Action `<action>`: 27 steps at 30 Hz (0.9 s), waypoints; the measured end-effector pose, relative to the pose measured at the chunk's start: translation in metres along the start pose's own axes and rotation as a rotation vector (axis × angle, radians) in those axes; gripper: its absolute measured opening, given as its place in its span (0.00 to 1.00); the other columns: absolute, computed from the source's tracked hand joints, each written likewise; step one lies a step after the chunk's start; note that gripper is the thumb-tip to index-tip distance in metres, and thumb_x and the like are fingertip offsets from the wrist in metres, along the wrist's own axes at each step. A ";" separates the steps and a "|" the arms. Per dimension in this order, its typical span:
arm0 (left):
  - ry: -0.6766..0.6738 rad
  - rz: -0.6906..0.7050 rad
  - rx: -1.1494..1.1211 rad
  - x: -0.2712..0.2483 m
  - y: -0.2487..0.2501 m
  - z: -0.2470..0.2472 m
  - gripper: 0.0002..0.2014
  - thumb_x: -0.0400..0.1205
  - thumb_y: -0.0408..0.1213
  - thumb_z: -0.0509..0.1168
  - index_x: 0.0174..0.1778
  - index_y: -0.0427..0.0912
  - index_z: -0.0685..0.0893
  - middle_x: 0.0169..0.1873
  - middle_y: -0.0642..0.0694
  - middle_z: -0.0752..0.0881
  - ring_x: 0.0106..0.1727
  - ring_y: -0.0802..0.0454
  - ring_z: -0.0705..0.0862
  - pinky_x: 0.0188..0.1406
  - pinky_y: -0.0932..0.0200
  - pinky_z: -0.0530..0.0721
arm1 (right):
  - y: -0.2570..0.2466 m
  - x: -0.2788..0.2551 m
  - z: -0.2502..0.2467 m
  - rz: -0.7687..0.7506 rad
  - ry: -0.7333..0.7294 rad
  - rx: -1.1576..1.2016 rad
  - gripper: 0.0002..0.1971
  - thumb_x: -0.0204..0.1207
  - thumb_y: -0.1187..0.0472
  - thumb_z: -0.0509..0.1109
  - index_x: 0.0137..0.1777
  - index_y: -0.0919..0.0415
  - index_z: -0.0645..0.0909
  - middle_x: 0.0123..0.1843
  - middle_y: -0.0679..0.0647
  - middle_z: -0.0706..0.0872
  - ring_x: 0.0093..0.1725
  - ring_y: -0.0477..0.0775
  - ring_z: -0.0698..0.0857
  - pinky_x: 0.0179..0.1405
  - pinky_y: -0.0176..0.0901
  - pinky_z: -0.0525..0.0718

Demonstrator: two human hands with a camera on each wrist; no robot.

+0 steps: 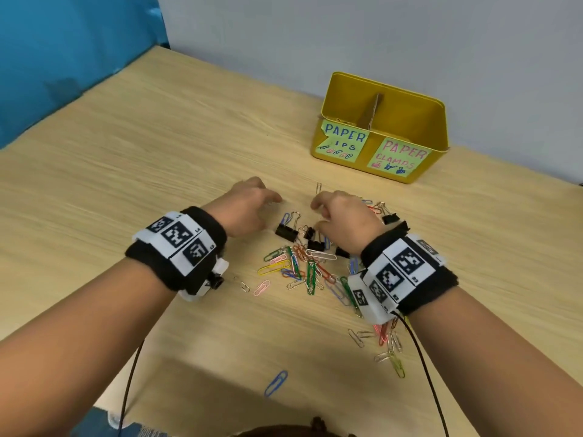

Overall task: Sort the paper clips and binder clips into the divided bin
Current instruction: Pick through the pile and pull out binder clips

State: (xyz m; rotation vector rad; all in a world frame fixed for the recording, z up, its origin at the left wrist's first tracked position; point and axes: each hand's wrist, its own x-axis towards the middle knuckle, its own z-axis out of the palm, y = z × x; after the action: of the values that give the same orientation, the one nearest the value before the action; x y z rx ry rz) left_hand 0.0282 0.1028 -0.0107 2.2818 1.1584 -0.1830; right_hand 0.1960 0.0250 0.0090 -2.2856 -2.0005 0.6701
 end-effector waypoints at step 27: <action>-0.262 0.022 0.345 -0.014 0.031 0.017 0.39 0.76 0.68 0.52 0.81 0.58 0.49 0.84 0.44 0.40 0.84 0.39 0.39 0.80 0.33 0.45 | -0.002 0.013 -0.005 0.007 -0.108 -0.010 0.08 0.68 0.66 0.74 0.47 0.61 0.84 0.42 0.50 0.80 0.45 0.50 0.77 0.43 0.36 0.71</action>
State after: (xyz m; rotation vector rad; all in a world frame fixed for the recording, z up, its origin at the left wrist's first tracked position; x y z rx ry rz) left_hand 0.0461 0.0695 -0.0064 2.4675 1.0266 -0.6987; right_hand 0.1971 0.0388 0.0104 -2.3103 -2.0455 0.8025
